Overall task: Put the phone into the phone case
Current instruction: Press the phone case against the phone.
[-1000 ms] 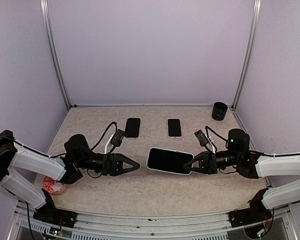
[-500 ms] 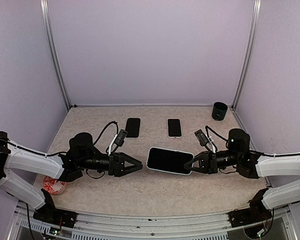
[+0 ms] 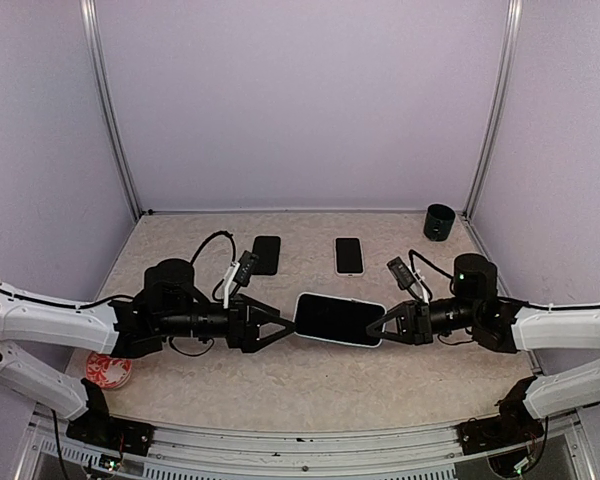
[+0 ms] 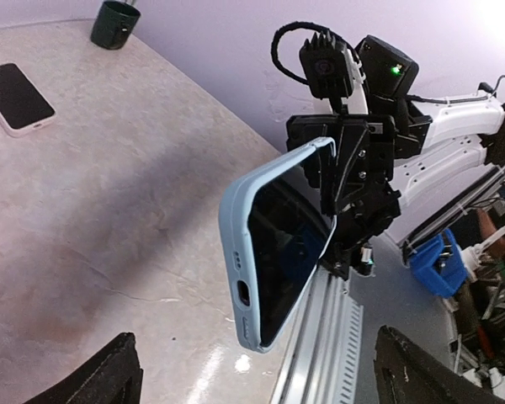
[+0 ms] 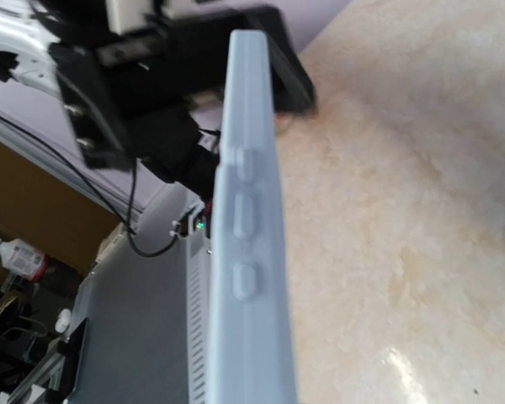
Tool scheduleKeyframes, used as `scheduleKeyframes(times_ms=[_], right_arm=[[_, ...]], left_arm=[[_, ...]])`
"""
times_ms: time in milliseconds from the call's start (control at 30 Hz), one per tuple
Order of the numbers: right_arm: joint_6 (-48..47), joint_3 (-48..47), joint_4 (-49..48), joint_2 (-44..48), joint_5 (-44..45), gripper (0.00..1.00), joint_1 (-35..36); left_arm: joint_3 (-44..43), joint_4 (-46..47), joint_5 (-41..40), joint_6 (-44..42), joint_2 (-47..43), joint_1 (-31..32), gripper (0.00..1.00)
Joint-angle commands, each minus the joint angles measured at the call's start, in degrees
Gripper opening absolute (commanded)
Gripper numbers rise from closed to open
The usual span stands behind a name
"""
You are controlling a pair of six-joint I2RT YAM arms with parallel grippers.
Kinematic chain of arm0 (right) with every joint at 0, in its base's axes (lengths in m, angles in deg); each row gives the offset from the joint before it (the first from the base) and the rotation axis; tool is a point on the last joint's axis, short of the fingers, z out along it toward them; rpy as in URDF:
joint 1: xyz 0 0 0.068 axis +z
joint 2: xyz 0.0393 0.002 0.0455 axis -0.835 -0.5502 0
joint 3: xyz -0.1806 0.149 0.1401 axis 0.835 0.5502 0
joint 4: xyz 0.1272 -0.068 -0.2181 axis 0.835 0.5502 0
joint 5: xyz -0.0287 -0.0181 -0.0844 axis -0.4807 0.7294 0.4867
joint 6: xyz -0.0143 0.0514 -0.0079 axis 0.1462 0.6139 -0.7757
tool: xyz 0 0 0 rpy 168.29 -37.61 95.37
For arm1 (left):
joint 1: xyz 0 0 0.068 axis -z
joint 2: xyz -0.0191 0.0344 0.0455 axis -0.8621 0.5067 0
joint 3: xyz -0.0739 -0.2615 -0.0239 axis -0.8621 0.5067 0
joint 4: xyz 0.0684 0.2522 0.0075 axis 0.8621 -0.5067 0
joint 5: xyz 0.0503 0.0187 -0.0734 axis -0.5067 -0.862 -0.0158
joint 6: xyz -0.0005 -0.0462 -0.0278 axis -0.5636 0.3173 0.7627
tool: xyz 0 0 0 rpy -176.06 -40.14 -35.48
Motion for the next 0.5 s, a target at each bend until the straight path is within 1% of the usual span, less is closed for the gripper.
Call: scheduleKeyframes(times_ms=[0,100,233,367,467], right_arm=[[-2.2,-3.1,2.5,1.4,1.5,0.0,-0.3],[-3.1,-3.6,4.7,1.0,2.0,0.0,-0.4],[-3.8,-3.8,6.3,0.5,2.2,0.0,-0.4],[-3.9,-3.6,6.8,0.3,2.1,0.0,-0.3],[-3.9,-3.5,7.2,0.0,1.8,0.0,-0.3]], left_arm=[[-2.5,-9.5,-9.2,-7.9,-6.3,1.0,0.98],[-3.6,-13.7,-16.6,-13.4,-8.1,4.5,0.99],[-2.8,-13.8,-28.6,-21.6,-10.4,10.9,0.99],[-3.3,-14.3,-31.1,-22.0,-10.6,11.6,0.99],[-4.2,-14.4,-31.0,-24.1,-10.3,11.6,0.99]])
